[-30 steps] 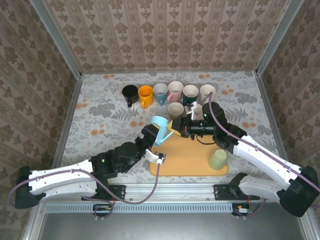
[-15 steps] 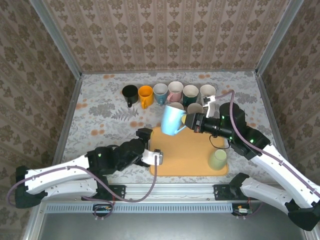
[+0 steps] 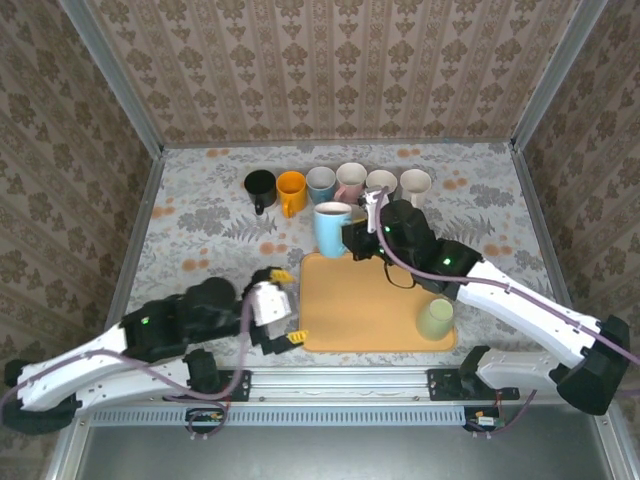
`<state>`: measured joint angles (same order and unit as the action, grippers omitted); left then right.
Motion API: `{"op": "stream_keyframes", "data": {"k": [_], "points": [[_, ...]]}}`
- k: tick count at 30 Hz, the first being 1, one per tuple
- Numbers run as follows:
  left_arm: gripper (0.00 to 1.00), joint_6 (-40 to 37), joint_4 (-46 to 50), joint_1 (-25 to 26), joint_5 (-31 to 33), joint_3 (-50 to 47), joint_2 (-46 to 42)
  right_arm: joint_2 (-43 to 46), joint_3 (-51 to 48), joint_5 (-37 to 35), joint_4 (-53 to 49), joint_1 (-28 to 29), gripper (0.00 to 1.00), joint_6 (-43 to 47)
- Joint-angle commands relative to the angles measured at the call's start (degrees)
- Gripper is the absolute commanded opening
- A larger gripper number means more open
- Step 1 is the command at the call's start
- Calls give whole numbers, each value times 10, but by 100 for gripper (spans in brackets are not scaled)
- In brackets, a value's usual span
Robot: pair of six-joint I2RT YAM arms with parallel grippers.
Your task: Turn the mug right side up
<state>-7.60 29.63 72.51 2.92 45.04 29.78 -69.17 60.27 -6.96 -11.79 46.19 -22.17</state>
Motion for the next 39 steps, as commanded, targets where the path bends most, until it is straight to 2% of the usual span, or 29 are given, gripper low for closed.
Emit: {"op": "stream_keyframes", "data": {"k": [1,3,6,8,14,21,27,39], "points": [[100,76,-92,-7,109,-33,-27,-39,3,-52,122,19,0,55],[100,60,-90,-8,204,-36,-31,-63,-4,-81,170,38,0,83],[100,37,-98,-10,307,-47,-31,-100,-13,-128,237,57,0,101],[100,38,-101,-20,324,-53,-31,-136,-12,-157,270,65,0,101],[100,58,-91,-67,265,-56,-42,-234,-15,-251,367,73,0,103],[100,78,-95,-114,215,-64,-59,-338,-2,-301,437,73,0,108],[100,85,-97,-126,191,-65,-57,-400,-21,-336,545,71,0,130],[100,82,-98,-134,180,-70,-57,-427,-23,-396,514,66,0,75]]}}
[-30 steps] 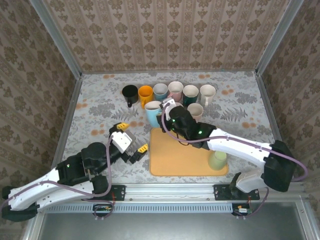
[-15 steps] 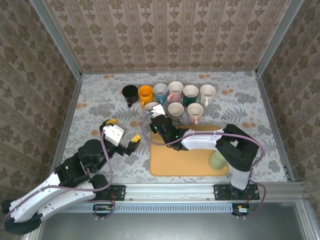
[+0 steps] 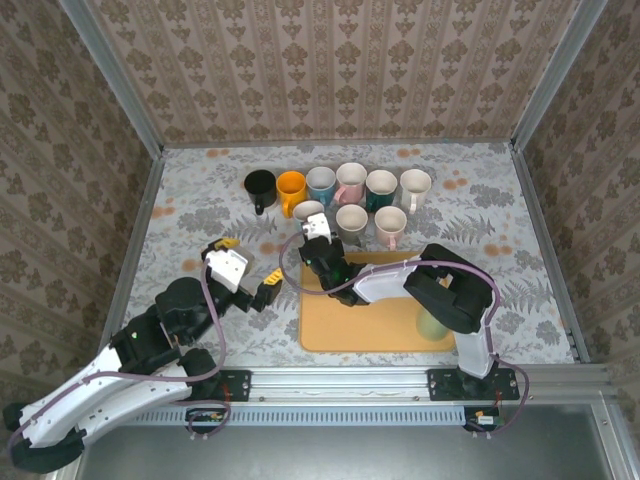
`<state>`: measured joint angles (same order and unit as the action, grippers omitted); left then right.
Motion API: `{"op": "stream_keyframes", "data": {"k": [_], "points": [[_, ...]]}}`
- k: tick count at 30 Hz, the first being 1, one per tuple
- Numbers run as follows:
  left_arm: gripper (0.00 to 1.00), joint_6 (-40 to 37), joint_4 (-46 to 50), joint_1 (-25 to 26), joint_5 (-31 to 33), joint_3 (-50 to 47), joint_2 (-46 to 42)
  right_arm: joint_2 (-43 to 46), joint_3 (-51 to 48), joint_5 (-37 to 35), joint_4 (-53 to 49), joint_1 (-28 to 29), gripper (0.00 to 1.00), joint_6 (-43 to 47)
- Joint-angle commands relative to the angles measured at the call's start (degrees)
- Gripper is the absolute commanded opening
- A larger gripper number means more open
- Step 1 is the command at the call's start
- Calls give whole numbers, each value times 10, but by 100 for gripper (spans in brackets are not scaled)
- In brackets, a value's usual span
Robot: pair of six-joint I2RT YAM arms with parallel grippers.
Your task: Turn the mug right side up
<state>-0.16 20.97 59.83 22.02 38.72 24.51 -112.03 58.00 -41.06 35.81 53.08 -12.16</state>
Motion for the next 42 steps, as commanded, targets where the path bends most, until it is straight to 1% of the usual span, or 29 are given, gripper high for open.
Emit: {"op": "stream_keyframes", "data": {"k": [1,4,8,9,11,14,24,28,35,38,39,40,42], "points": [[100,8,-12,-8,-13,-7,-4,0,-3,-57,38,-3,1,-27],[100,8,-14,-12,-19,-9,-3,-4,-9,-66,35,-3,5,-33],[100,10,-14,-17,-22,-9,-1,-2,-13,-54,25,-3,22,-43],[100,9,-14,-18,-22,-10,-1,-1,-14,-49,25,-3,28,-44],[100,8,-15,-20,-22,-11,1,3,-17,-47,23,-3,33,-43],[100,9,-15,-22,-22,-10,5,10,-22,-42,20,-3,39,-43],[100,12,-10,-25,-13,-8,19,45,-40,-12,-2,-4,48,-60],[100,13,-6,-26,-7,-7,24,61,-46,12,-8,-4,50,-68],[100,11,0,-26,-3,-4,30,117,-51,36,-55,-4,56,-84],[100,16,11,-25,-2,6,39,171,-48,53,-110,-4,57,-85],[100,20,16,-26,-3,11,43,197,-40,61,-151,-5,61,-96],[100,19,17,-26,-8,16,46,220,-31,79,-196,-7,62,-109],[100,12,18,-24,-21,28,56,269,-3,149,-295,-21,60,-125]]}}
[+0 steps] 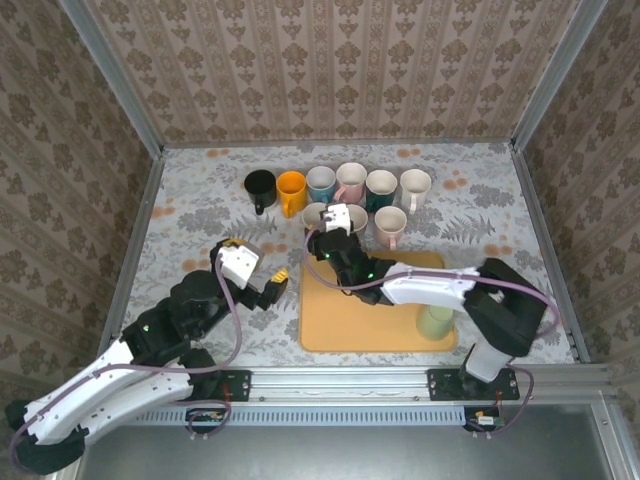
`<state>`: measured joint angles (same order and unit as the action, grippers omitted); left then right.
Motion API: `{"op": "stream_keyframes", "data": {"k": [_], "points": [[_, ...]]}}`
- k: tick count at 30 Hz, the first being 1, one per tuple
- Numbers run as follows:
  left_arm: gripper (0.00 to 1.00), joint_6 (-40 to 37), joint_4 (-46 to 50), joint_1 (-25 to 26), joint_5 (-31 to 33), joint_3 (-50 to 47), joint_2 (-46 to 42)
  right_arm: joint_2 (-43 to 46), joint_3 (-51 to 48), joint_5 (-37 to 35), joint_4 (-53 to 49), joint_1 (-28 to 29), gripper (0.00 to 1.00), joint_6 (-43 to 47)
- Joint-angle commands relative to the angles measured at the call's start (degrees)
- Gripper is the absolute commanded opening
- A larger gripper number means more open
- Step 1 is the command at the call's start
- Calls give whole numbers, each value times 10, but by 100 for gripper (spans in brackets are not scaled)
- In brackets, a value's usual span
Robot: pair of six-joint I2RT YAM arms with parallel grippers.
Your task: Turn the mug right side up
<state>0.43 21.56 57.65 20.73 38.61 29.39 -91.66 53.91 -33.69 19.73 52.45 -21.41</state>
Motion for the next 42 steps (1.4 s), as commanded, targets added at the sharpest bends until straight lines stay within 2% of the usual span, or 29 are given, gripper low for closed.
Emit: {"op": "stream_keyframes", "data": {"k": [1,4,6,9,11,16,21,24,29,35,42], "points": [[100,2,17,-3,-17,38,15,87,45,92,-161,-18,59,-28],[100,3,48,2,-23,76,58,154,42,98,-210,-25,55,-9],[100,13,66,23,-15,103,105,197,33,80,-246,-44,54,-40],[100,21,65,98,12,142,195,263,34,116,-341,-120,55,-119],[100,29,60,144,29,173,270,315,11,150,-359,-172,56,-143],[100,81,55,179,-37,272,458,442,-23,157,-400,-277,60,-133],[100,108,49,185,-131,372,598,545,-49,146,-427,-341,60,-127],[100,111,62,188,-181,451,681,603,-67,136,-425,-351,60,-115],[100,108,92,201,-223,593,808,673,-78,100,-429,-353,60,-106],[100,113,151,205,-231,729,927,716,-69,101,-450,-353,60,-84],[100,113,182,206,-218,792,1002,750,-76,88,-458,-353,60,-66]]}}
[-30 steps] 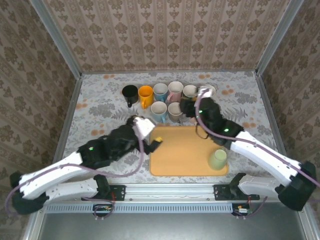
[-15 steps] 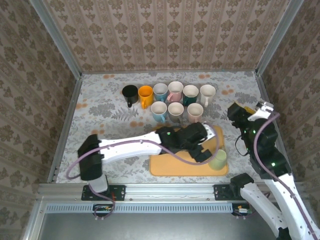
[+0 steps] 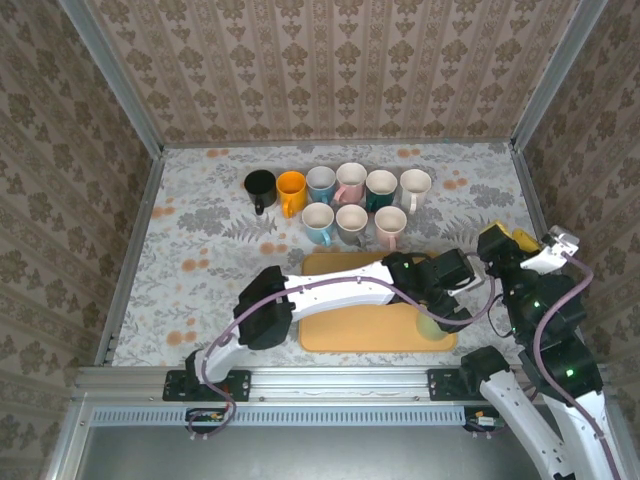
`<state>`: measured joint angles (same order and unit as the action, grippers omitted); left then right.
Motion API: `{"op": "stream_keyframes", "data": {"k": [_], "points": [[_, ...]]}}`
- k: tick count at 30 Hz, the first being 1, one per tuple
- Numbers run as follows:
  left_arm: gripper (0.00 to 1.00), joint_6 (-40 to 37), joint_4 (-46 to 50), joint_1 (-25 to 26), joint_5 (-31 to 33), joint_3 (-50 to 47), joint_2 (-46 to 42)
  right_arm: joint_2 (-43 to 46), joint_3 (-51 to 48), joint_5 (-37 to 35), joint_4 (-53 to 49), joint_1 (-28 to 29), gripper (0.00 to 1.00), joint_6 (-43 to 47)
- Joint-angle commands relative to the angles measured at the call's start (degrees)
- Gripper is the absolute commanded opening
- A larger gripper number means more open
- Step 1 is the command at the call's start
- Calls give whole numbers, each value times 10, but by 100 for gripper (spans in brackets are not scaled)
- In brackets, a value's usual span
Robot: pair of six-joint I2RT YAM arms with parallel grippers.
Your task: Turn the mug right side up
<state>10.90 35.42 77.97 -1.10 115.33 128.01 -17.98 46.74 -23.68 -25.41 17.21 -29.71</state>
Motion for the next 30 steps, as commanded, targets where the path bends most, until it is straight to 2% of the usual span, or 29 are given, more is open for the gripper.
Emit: {"op": "stream_keyframes", "data": {"k": [1,6,11,16,24,30], "points": [[100,6,49,3,9,27,23,14,-5,-11,-9,-1,60,18],[100,-5,67,3,53,19,40,16,-9,-3,-10,-1,60,12],[97,-5,47,-3,54,-38,24,19,-13,-7,-10,-1,60,9],[81,-8,30,-12,31,-71,15,21,-29,-1,-6,-1,60,-3],[52,-35,0,-15,43,-95,-1,25,-42,11,-6,-1,60,-15],[48,-64,-68,-23,82,-177,-87,30,-30,28,-10,0,60,-8]]}}
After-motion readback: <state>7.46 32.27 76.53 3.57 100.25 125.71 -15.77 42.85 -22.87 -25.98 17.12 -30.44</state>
